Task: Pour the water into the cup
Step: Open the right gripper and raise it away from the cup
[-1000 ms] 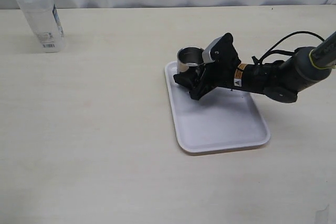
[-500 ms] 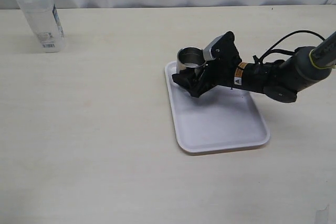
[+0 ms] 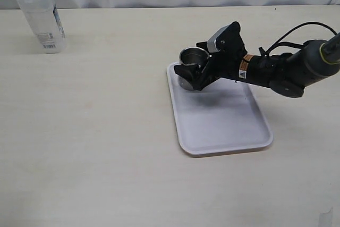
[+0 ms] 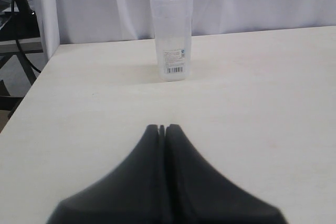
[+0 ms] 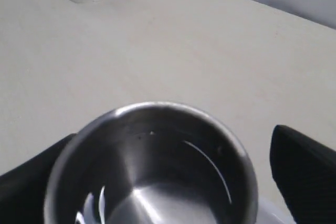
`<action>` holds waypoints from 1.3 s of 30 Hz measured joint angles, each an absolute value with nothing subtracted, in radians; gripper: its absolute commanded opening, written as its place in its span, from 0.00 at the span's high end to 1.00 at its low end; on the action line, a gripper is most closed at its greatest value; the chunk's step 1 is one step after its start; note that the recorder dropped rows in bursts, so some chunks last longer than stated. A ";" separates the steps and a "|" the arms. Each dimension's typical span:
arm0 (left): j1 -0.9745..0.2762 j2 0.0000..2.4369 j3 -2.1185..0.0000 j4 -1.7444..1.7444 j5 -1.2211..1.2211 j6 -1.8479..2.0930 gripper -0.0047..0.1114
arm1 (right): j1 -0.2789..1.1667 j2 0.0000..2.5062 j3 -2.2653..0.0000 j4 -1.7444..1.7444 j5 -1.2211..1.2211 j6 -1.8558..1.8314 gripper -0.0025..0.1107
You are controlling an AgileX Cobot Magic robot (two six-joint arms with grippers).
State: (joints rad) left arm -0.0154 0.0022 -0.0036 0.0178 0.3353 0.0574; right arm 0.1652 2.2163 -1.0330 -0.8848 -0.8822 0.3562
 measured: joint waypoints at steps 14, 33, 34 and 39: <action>-0.015 0.002 -0.004 0.018 0.335 0.057 0.96 | 0.165 2.072 -1.033 -0.885 -0.882 0.451 0.20; -0.015 0.002 -0.004 0.018 0.335 0.057 0.96 | 0.165 1.804 -1.033 -1.050 -0.882 0.615 0.94; -0.015 0.002 -0.004 0.018 0.335 0.057 0.96 | 0.165 1.789 -1.033 -1.073 -0.882 0.618 0.94; -0.015 0.002 -0.004 0.018 0.335 0.057 0.96 | 0.165 1.723 -1.033 -1.109 -0.882 0.691 0.94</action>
